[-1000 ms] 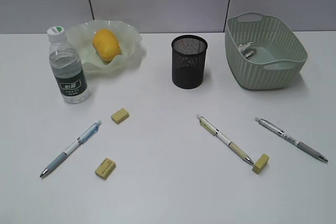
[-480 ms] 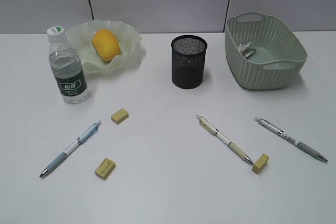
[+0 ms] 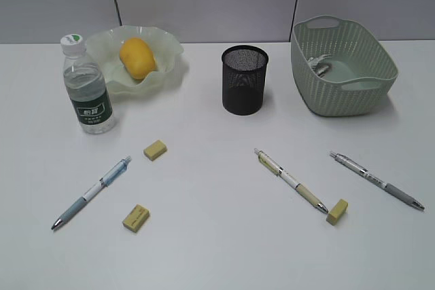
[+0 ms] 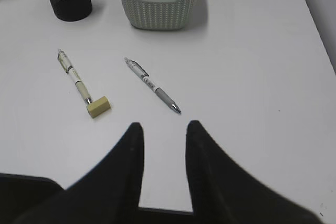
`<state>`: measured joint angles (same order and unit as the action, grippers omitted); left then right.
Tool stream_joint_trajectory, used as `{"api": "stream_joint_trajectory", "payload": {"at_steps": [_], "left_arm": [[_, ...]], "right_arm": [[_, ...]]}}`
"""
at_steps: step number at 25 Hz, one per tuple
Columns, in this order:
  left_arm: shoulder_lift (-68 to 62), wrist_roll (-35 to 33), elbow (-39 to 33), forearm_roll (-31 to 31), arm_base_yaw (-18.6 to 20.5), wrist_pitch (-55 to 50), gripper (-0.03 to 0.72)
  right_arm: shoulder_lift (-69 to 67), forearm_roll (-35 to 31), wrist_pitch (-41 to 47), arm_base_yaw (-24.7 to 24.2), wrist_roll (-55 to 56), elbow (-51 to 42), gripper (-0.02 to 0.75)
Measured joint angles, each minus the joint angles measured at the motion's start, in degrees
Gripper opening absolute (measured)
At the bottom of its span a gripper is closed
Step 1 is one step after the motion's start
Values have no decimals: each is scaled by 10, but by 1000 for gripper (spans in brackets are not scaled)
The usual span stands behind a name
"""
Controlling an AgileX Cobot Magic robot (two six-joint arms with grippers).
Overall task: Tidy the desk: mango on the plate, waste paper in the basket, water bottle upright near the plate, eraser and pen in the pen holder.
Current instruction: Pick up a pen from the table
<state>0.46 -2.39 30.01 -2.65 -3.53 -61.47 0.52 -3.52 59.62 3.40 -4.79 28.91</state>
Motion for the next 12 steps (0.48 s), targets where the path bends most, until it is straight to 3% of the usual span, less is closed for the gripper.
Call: {"api": "stream_joint_trajectory", "payload": {"at_steps": [12], "left_arm": [[0,0,0,-1,0,1,464]], "right_arm": [[0,0,-1,0,0,0,239]]}}
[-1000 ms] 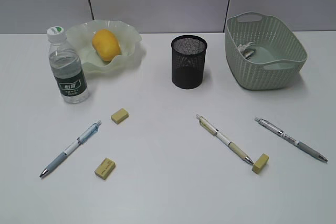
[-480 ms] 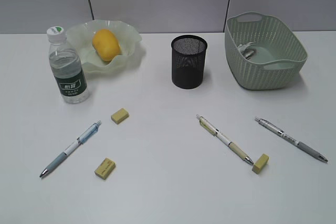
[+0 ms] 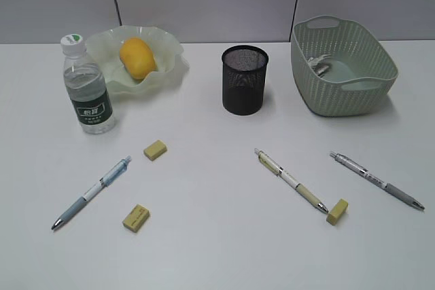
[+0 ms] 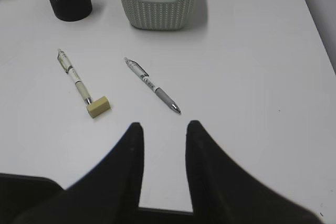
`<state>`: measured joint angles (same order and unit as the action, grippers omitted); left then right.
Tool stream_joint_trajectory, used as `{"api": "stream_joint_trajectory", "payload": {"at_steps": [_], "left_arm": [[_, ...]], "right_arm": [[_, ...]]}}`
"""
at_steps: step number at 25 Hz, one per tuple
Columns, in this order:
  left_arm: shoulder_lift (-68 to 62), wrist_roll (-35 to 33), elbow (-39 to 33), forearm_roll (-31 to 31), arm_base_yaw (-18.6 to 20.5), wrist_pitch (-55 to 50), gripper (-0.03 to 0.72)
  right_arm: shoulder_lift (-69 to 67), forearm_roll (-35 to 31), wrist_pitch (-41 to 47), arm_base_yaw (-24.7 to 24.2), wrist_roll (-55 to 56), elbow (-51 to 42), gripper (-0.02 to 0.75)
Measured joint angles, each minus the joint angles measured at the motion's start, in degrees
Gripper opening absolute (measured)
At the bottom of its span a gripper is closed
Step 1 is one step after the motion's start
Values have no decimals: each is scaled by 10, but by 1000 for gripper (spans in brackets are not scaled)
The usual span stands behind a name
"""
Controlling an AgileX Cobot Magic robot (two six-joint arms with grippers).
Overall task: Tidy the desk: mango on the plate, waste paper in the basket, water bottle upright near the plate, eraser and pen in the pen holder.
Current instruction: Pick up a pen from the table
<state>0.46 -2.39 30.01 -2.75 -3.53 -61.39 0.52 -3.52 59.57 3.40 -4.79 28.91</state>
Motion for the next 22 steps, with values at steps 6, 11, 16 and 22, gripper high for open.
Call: {"api": "stream_joint_trajectory", "payload": {"at_steps": [6,11,16,22], "left_arm": [[0,0,0,0,0,0,463],[0,0,0,-2,0,0,462],[0,0,0,-2,0,1,455],[0,0,0,-2,0,1,454]], "right_arm": [[0,2,0,0,0,0,239],[-10,2,1,0,-2,2,239],[-82,-4,-7,1,-3,12,239],[-156,-8,-14,1,0,14,239]]}}
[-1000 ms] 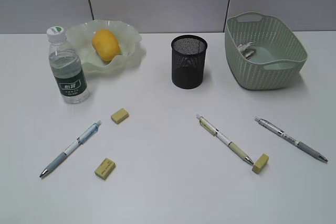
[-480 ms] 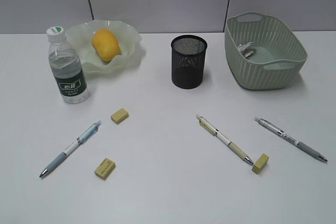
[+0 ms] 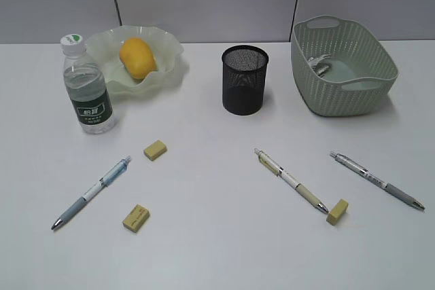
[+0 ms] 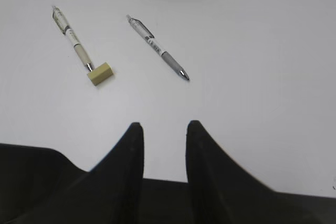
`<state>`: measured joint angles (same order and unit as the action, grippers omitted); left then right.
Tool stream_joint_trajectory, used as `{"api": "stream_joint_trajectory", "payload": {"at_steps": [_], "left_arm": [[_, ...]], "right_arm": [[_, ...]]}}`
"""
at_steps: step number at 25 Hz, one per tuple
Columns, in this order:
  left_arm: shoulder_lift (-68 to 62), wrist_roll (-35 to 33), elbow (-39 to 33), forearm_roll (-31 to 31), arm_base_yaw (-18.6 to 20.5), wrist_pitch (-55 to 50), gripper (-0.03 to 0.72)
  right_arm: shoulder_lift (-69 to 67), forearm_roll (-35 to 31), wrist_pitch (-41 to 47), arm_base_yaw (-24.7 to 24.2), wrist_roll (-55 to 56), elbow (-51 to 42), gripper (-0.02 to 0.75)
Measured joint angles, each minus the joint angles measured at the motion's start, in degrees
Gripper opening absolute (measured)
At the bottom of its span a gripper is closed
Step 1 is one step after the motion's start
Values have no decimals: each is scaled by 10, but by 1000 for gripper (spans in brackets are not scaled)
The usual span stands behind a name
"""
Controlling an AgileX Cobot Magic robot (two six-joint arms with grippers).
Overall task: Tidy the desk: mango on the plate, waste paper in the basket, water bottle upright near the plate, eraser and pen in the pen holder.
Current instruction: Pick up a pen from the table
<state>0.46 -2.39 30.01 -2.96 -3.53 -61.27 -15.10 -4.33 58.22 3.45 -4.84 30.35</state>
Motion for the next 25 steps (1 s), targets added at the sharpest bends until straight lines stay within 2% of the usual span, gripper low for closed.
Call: {"api": "stream_joint_trajectory", "payload": {"at_steps": [4,11,13,18,25], "left_arm": [[0,0,0,0,0,0,454],[0,0,0,0,0,1,438],[0,0,0,0,0,1,433],[0,0,0,0,0,1,421],[0,0,0,0,0,1,394]], "right_arm": [[-47,-6,0,0,10,10,260],[-116,-9,0,0,22,57,463],[-140,-9,1,0,24,71,498],[-228,-9,46,0,25,112,515],[-352,-9,55,0,25,176,517]]}}
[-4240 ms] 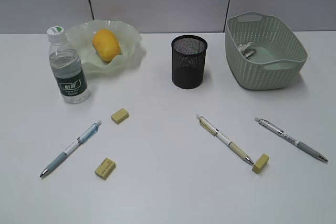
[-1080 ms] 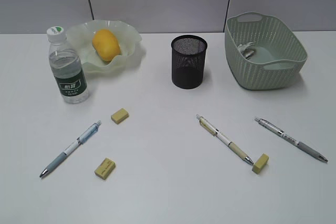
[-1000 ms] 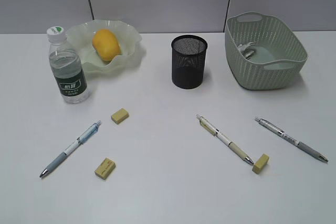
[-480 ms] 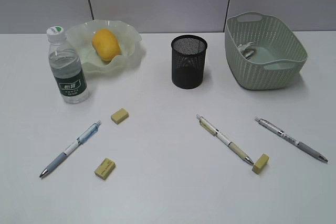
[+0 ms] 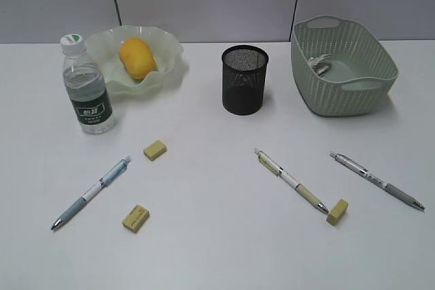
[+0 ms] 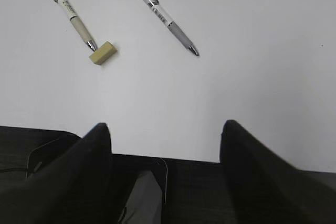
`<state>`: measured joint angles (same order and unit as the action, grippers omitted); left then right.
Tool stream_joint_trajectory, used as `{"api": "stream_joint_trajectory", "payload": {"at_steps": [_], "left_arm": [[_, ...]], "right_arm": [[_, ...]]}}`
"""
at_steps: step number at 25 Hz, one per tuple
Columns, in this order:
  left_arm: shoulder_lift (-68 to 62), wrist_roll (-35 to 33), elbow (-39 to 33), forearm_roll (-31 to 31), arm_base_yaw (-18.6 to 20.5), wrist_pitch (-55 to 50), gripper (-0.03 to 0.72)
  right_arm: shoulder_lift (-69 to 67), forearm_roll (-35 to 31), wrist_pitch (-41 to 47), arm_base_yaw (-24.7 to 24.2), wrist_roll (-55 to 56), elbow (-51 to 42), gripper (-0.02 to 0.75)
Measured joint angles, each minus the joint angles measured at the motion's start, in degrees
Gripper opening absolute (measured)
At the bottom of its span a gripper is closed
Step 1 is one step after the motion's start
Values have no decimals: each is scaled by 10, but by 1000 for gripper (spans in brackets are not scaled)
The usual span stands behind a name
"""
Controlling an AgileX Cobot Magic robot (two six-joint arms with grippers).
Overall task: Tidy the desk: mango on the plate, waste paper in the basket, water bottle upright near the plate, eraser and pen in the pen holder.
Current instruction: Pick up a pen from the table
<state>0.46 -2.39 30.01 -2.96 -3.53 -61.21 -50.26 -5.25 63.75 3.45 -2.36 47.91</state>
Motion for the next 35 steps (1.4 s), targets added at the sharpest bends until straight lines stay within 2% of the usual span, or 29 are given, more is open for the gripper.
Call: {"api": "stream_joint_trajectory", "payload": {"at_steps": [6,14,17,23,35], "left_arm": [[0,0,0,0,-2,0,351],[0,0,0,0,-6,0,303],[0,0,0,0,-7,0,290],[0,0,0,0,-7,0,274],[0,0,0,0,-7,0,272]], "right_arm": [[-118,0,3,0,-14,54,517],[-268,-5,-25,1,-115,81,517],[-320,-4,-56,21,-131,81,517],[-412,49,-128,90,-138,95,517],[-554,71,-151,97,-159,147,490]]}}
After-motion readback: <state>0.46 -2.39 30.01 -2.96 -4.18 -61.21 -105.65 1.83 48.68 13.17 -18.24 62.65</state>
